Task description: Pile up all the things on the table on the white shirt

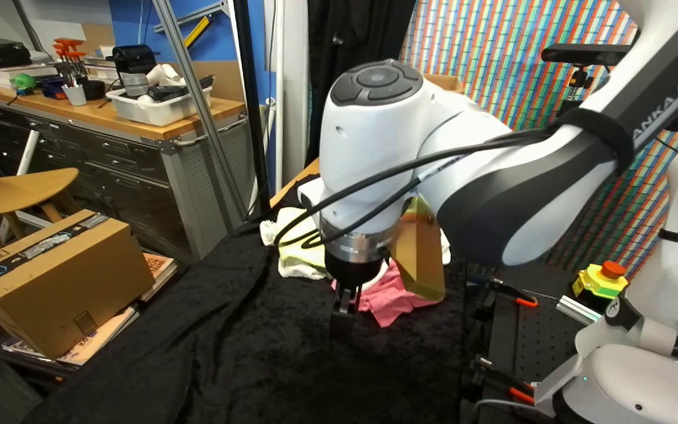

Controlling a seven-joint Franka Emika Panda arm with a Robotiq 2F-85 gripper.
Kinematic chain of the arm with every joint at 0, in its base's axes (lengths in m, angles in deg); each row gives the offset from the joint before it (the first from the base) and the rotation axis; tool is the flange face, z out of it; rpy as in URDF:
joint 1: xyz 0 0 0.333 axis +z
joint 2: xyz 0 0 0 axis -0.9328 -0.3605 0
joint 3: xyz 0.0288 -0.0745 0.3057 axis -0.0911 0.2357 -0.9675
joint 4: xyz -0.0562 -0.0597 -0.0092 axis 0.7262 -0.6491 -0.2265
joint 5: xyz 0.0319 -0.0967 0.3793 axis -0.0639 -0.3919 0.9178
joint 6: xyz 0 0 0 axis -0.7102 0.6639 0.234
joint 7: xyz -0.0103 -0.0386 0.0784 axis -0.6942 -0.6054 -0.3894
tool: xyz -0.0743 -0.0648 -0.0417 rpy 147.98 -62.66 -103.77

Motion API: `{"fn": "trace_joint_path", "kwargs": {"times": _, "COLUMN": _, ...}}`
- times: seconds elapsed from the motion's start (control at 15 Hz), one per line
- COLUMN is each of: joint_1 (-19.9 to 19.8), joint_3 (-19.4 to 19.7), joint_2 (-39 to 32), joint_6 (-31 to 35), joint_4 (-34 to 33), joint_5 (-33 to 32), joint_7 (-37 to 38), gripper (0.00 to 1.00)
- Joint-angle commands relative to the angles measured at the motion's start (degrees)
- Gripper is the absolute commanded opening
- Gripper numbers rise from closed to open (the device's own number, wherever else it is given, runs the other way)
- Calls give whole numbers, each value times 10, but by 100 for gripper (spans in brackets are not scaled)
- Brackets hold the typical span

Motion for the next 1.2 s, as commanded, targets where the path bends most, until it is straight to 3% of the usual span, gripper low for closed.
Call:
{"fn": "trace_joint_path", "kwargs": {"times": 0.0, "joint_1": 30, "joint_3": -18, "joint_2": -55, "joint_6": -5, "joint_4": -39, "joint_5": 64, "joint_7": -35, "gripper": 100}}
{"fn": "trace_joint_path", "kwargs": {"times": 0.4, "joint_1": 63, "joint_3": -30, "joint_2": -128, "joint_6": -46, "joint_4": -103, "joint_5": 172, "joint_7": -49, "gripper": 100}}
{"fn": "trace_joint_path", "kwargs": {"times": 1.13, "joint_1": 52, "joint_3": -32, "joint_2": -203, "joint_6": -120, "joint_4": -167, "joint_5": 325, "joint_7": -108, "gripper": 100}}
